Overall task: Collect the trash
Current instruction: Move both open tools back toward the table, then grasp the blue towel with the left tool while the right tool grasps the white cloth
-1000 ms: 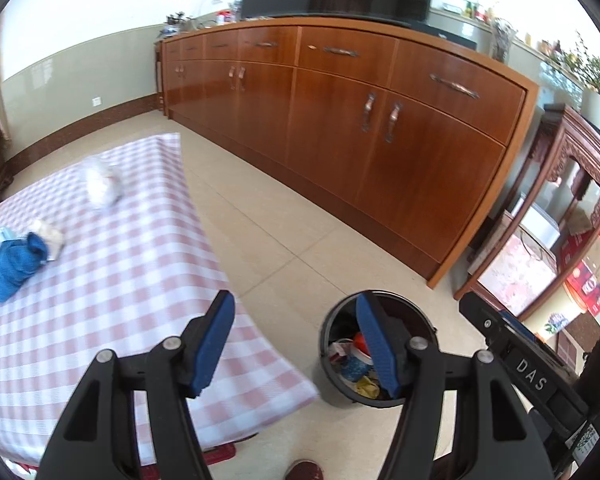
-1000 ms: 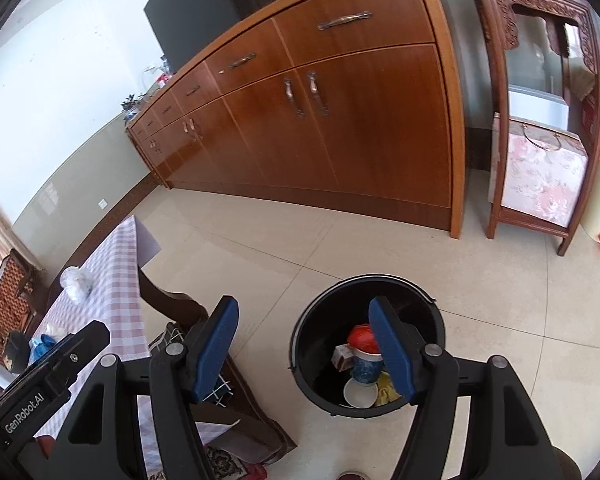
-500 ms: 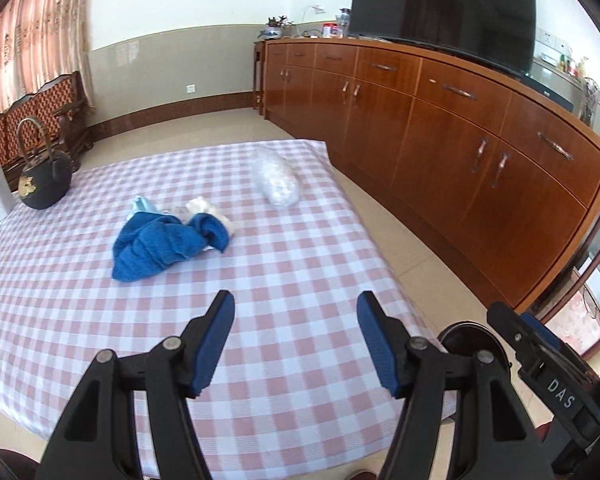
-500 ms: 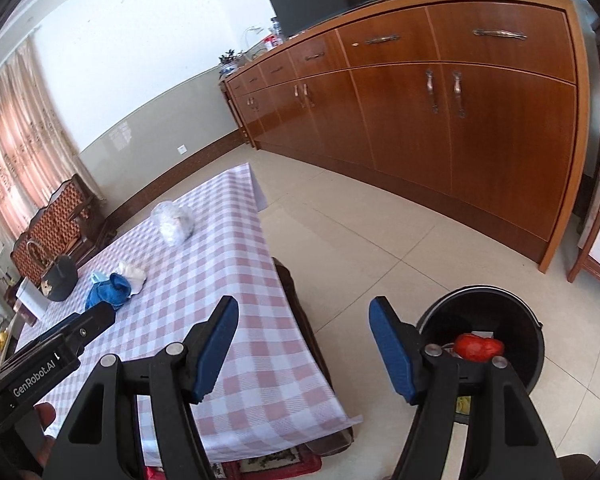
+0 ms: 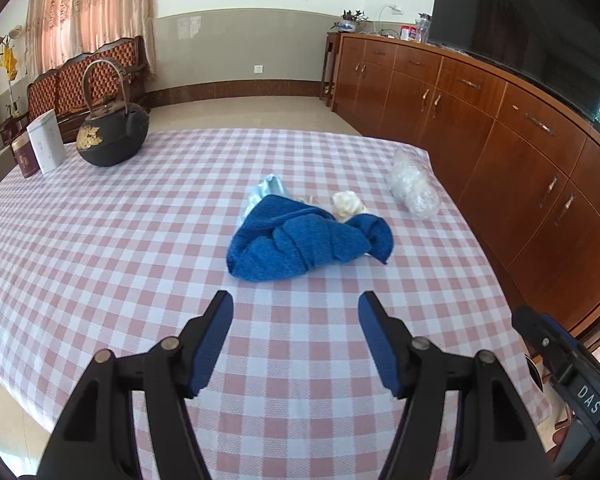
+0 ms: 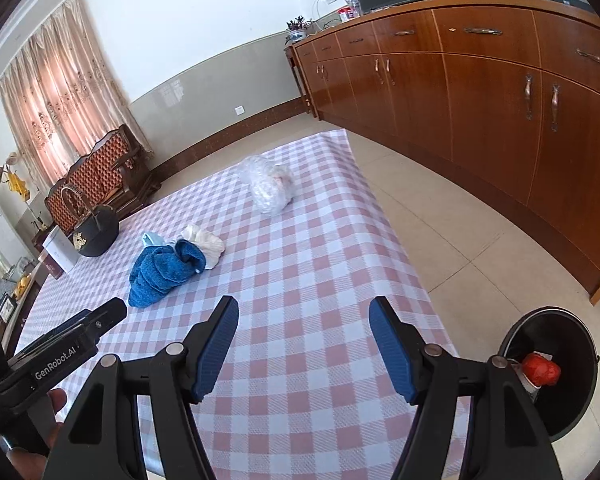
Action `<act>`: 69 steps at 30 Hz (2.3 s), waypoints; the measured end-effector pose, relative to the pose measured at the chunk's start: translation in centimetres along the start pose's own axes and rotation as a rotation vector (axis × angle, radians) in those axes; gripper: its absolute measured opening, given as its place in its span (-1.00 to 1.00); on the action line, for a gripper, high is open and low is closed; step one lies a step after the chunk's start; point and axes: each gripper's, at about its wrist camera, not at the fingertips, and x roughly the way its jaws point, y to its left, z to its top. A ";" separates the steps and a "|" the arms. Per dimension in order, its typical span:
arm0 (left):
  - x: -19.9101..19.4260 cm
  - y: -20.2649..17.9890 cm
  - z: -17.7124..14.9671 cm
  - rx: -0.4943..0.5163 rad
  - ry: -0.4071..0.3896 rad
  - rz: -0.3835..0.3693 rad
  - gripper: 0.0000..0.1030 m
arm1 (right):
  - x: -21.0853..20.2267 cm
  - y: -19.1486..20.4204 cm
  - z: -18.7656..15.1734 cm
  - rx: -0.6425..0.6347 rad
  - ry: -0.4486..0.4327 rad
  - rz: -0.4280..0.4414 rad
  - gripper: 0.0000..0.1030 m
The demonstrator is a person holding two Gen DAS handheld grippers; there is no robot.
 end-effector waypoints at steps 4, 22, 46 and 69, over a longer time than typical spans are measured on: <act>1.0 1.2 0.6 -0.014 0.005 0.008 0.29 | 1.9 2.2 0.6 -0.032 0.019 0.022 0.35; 3.4 5.7 2.9 -0.081 -0.021 0.051 0.29 | 11.4 6.0 4.1 -0.070 0.102 -0.007 0.35; 4.2 5.6 4.0 -0.113 -0.008 -0.037 0.30 | 12.7 10.5 2.1 -0.173 0.147 0.111 0.35; 7.0 4.6 3.0 -0.069 0.058 -0.056 -0.47 | 16.0 10.4 4.4 -0.166 0.182 0.124 0.03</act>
